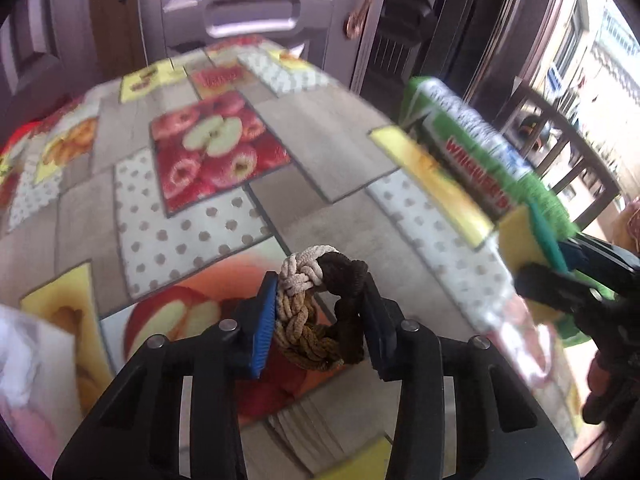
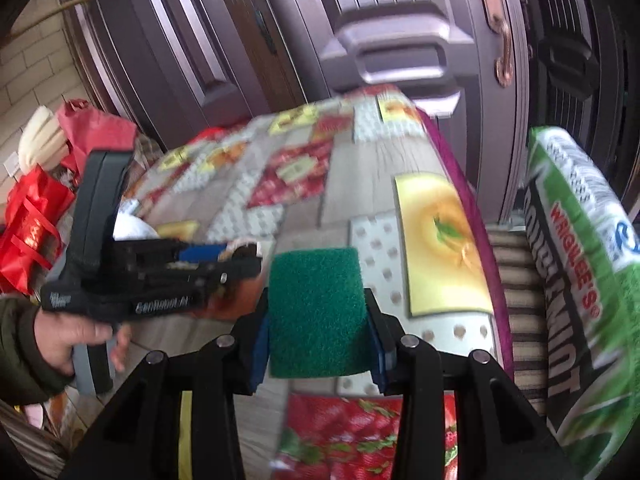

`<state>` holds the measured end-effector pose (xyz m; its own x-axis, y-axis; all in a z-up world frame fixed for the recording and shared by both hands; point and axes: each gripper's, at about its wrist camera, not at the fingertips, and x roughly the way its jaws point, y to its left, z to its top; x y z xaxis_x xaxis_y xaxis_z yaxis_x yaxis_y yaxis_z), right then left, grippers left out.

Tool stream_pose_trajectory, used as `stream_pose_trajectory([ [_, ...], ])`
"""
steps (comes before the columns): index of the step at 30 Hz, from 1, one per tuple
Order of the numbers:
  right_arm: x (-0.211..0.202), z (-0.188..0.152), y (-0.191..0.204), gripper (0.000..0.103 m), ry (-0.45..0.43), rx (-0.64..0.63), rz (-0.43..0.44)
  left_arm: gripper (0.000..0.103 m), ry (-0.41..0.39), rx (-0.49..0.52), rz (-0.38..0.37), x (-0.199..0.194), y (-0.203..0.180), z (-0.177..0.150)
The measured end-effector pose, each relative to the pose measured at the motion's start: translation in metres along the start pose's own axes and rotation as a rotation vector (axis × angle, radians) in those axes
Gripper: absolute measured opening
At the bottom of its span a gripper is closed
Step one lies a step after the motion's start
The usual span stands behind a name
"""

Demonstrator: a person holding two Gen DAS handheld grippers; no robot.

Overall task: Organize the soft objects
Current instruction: 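Lift and carry the rope ball and scouring sponge over the white tray with both tools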

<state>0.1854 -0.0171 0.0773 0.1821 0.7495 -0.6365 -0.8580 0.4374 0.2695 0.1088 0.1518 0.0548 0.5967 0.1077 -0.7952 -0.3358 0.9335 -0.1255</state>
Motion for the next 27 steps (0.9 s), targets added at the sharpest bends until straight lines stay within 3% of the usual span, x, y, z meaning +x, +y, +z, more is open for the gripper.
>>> stream_pose_trajectory([
  [6,-0.038,0.014,0.025,0.040,-0.115,0.002,0.009,0.038,-0.140,-0.022,-0.037,-0.085,-0.011,-0.006],
  [14,-0.096,0.026,0.072,0.040,-0.267,-0.058,0.019,0.038,-0.320,-0.046,-0.014,-0.183,-0.013,-0.023],
  [27,-0.144,0.025,0.123,0.041,-0.387,-0.089,0.016,0.039,-0.440,-0.072,0.052,-0.262,0.005,-0.068],
])
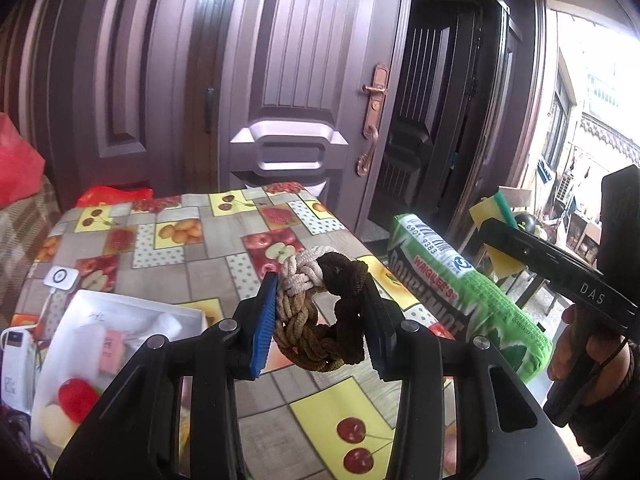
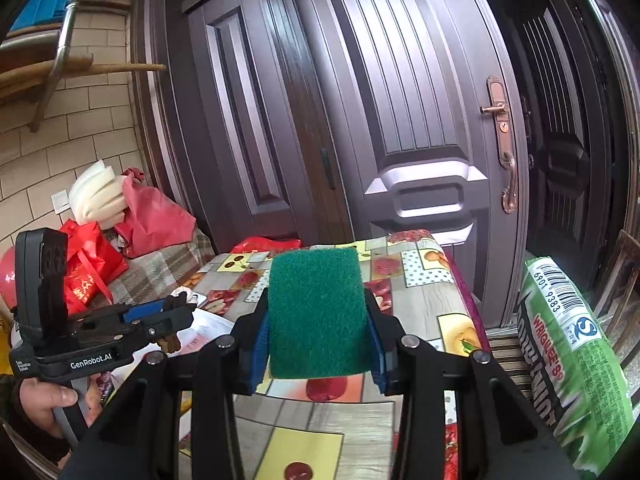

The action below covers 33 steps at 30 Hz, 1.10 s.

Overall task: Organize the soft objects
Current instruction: 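Lift and carry the rope ball and scouring sponge over the white tray with both tools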

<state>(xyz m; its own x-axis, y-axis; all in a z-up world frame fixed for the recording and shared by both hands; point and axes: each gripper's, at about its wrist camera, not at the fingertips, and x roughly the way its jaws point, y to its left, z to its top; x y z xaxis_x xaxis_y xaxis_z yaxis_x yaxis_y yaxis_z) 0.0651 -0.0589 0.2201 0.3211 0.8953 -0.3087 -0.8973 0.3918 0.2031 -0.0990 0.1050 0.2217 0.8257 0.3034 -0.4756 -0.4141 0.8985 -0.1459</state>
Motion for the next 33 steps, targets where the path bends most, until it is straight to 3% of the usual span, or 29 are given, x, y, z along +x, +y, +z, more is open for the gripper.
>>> stream_pose_trajectory([
  [33,0.007,0.000,0.102,0.042,-0.006,-0.053,0.102,0.039,-0.044,-0.075,0.108,-0.090,0.088,-0.024],
])
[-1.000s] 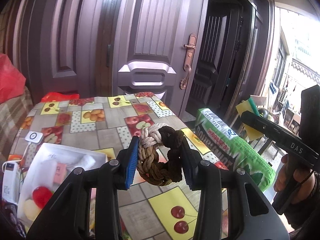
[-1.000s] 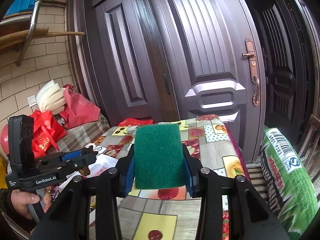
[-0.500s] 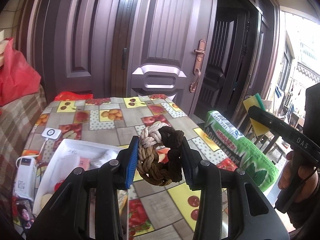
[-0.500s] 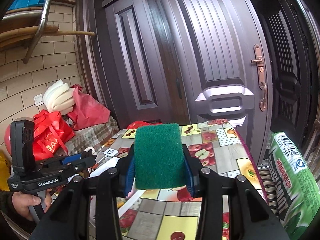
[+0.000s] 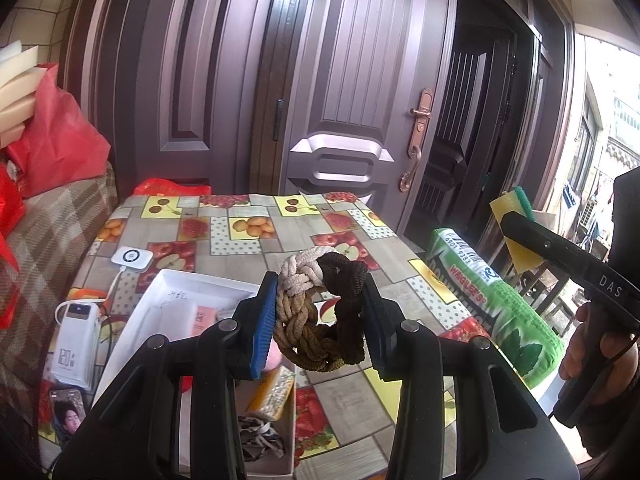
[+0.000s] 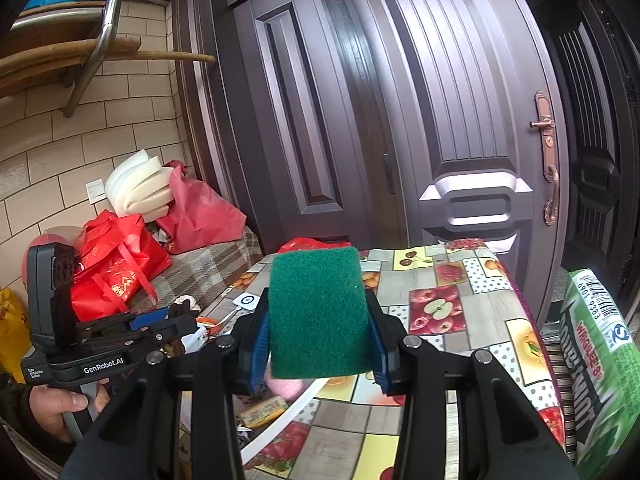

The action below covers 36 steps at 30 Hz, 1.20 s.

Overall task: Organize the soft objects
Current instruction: 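Lift and carry the rope ball and scouring sponge over the white tray with both tools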

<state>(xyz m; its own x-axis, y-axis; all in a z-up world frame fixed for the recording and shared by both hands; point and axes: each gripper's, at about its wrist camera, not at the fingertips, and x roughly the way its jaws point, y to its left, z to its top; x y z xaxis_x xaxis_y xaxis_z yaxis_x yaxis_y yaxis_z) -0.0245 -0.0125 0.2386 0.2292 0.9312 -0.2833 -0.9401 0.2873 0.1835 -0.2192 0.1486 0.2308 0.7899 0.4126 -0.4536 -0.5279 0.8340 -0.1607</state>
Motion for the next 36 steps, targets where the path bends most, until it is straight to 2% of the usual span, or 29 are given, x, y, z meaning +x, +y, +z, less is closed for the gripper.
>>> stream_pose_trajectory([
  [25,0.024,0.001,0.034,0.042,0.013,-0.026,0.019,0.039,-0.003,-0.047,0.024,-0.008,0.056,-0.004],
  [36,0.036,0.001,0.046,0.042,0.032,-0.045,0.034,0.039,-0.004,-0.066,0.030,-0.010,0.069,-0.006],
])
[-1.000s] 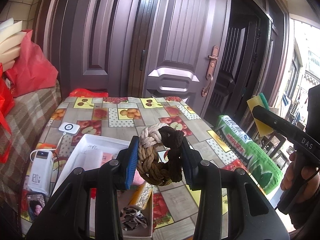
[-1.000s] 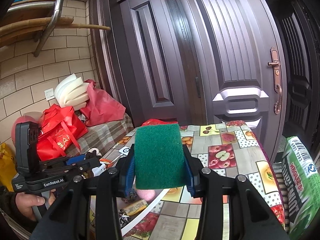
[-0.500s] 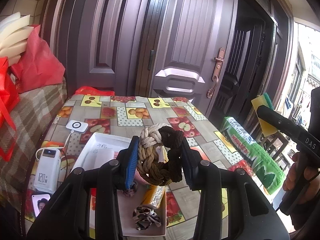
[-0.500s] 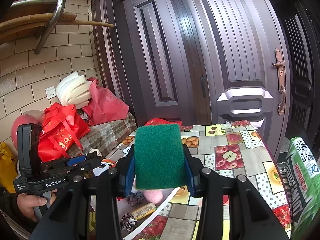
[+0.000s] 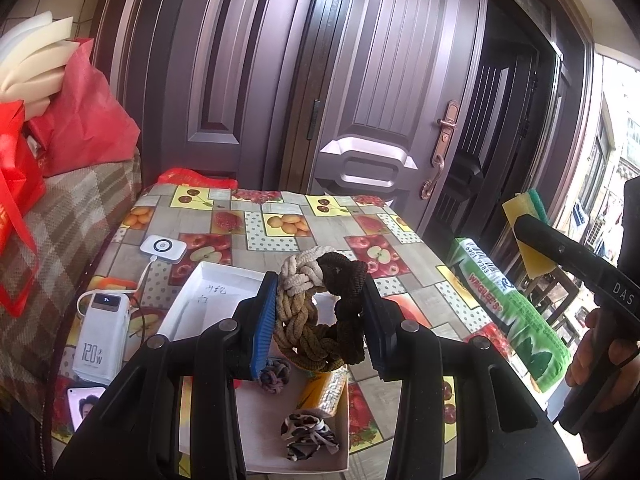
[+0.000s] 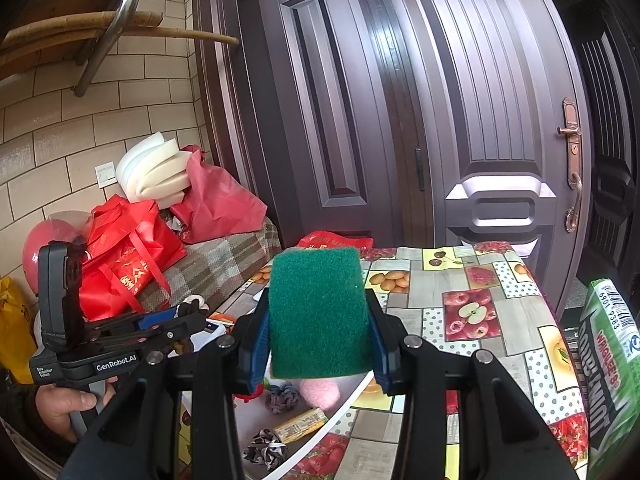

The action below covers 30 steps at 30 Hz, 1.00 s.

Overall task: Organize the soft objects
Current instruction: 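Lift and carry the rope ball and scouring sponge over the white tray with both tools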

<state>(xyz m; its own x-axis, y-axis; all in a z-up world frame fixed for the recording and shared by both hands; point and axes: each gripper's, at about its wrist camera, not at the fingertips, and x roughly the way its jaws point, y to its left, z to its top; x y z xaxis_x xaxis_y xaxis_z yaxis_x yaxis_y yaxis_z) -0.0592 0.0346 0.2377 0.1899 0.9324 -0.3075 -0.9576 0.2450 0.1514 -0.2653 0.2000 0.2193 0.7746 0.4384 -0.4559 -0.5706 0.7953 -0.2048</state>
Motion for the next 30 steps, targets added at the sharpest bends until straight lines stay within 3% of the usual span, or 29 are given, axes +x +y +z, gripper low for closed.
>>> stream_pose_trajectory([
  [14,0.014,-0.002,0.006,0.042,0.025,-0.006,0.009,0.039,0.013,-0.021,0.013,0.006,0.010,0.000],
  [30,0.050,-0.006,0.020,0.042,0.079,-0.034,0.068,0.039,0.061,-0.105,0.104,0.026,0.054,-0.004],
])
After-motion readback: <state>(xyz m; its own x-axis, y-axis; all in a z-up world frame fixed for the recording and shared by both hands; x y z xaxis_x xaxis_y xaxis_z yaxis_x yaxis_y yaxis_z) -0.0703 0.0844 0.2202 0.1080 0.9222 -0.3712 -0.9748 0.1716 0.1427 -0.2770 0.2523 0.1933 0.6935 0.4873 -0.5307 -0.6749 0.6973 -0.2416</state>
